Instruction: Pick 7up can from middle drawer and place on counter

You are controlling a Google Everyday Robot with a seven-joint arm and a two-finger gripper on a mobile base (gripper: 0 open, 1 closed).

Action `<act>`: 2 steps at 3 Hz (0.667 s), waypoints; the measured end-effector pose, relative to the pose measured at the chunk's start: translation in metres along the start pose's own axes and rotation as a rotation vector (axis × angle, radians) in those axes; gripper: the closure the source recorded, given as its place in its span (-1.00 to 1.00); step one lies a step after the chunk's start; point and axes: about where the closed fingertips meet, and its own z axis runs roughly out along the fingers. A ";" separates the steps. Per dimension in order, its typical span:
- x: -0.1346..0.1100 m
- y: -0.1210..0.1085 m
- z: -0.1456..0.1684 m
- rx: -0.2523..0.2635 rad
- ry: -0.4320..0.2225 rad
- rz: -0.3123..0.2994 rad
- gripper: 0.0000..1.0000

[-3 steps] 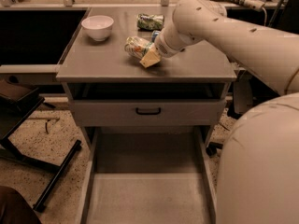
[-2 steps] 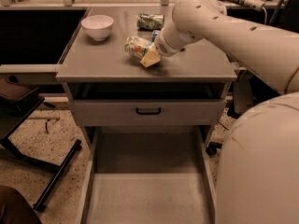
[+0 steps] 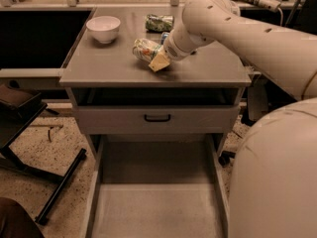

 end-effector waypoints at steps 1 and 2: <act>0.000 0.000 0.000 0.000 0.000 0.000 -0.77; 0.000 0.000 0.000 0.000 0.000 0.000 -1.00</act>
Offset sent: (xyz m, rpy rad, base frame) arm 0.0000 0.0000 0.0000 0.0000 0.0000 0.0000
